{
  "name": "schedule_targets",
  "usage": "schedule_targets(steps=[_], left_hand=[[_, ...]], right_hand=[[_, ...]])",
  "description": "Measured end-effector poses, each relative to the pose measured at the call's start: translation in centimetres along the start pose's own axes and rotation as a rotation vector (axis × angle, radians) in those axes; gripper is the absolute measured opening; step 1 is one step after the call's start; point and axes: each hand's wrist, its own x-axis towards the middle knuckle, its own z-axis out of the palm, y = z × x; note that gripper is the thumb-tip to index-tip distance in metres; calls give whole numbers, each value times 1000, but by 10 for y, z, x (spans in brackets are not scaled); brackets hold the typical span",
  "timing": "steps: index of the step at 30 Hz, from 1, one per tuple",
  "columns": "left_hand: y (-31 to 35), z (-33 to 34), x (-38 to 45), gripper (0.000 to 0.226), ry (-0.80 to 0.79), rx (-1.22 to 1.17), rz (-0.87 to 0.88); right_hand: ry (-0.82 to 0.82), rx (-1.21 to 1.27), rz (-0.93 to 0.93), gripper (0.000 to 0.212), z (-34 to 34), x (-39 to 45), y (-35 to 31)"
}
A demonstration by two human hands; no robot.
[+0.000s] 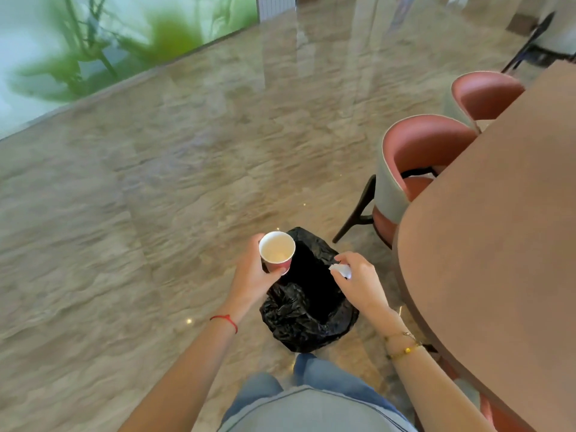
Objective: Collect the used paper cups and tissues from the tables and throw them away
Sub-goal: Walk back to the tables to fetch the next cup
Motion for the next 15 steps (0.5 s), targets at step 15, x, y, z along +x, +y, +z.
schedule_targets(steps=[15], left_hand=[[-19, 19, 142, 71, -326, 131, -1]], right_hand=[[-17, -42, 219, 41, -6, 92, 3]])
